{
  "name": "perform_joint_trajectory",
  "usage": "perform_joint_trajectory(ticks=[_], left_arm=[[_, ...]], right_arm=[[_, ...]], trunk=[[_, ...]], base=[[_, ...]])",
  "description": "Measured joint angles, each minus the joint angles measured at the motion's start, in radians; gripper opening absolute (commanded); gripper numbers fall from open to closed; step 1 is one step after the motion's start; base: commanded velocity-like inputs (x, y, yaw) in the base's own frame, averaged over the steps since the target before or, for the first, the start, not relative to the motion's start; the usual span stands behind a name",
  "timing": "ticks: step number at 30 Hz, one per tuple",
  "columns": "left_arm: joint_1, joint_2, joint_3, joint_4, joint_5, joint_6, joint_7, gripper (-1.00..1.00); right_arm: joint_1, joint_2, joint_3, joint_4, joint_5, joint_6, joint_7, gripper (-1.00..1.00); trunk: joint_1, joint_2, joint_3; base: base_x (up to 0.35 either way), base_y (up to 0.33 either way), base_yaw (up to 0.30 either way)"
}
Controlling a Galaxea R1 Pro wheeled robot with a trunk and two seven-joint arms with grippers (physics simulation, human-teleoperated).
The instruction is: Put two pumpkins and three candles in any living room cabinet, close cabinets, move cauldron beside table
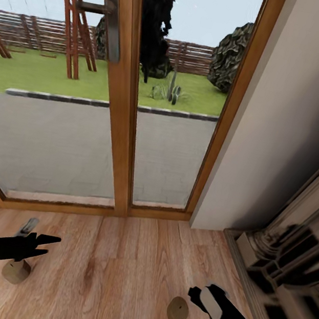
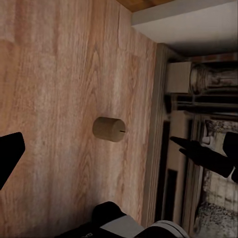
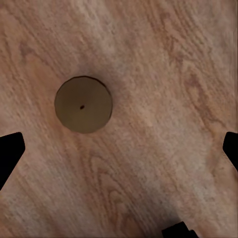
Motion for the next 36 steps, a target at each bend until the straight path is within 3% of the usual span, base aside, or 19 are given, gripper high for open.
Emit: perform_joint_trajectory(ticks=[13, 17, 22, 26, 30, 36], left_arm=[[0.001, 0.002, 0.002, 0.0, -0.001, 0.0, -0.028, 1.0], [0.001, 0.021, 0.002, 0.0, -0.001, 0.001, -0.037, 1.0], [0.002, 0.086, 0.002, 0.039, -0.003, 0.0, -0.185, 1.0], [0.002, 0.124, -0.002, 0.073, -0.009, -0.001, -0.29, 1.0], [0.002, 0.136, -0.005, 0.084, -0.012, -0.001, -0.33, 1.0], [0.002, 0.138, -0.006, 0.086, -0.013, -0.002, -0.337, 1.0]], right_arm=[[0.0, -0.003, -0.014, 0.0, 0.001, 0.0, 0.002, 1.0], [0.0, -0.002, -0.014, 0.0, 0.003, 0.0, 0.002, 1.0], [0.0, 0.001, -0.013, 0.0, 0.008, 0.001, 0.002, 1.0], [0.0, 0.004, -0.011, 0.0, 0.009, 0.001, 0.002, 1.0], [0.0, 0.008, -0.007, 0.0, 0.01, 0.001, 0.002, 1.0], [0.0, 0.01, -0.003, 0.0, 0.013, 0.001, 0.002, 1.0]], trunk=[[0.05, -0.091, -0.041], [0.065, -0.119, -0.053], [0.084, -0.154, -0.069], [0.1, -0.182, -0.081], [0.115, -0.21, -0.094], [0.138, -0.252, -0.113]], base=[[0.0, 0.0, 0.0], [0.0, 0.0, 0.0], [0.0, 0.0, 0.0], [0.0, 0.0, 0.0], [0.0, 0.0, 0.0], [0.0, 0.0, 0.0]])
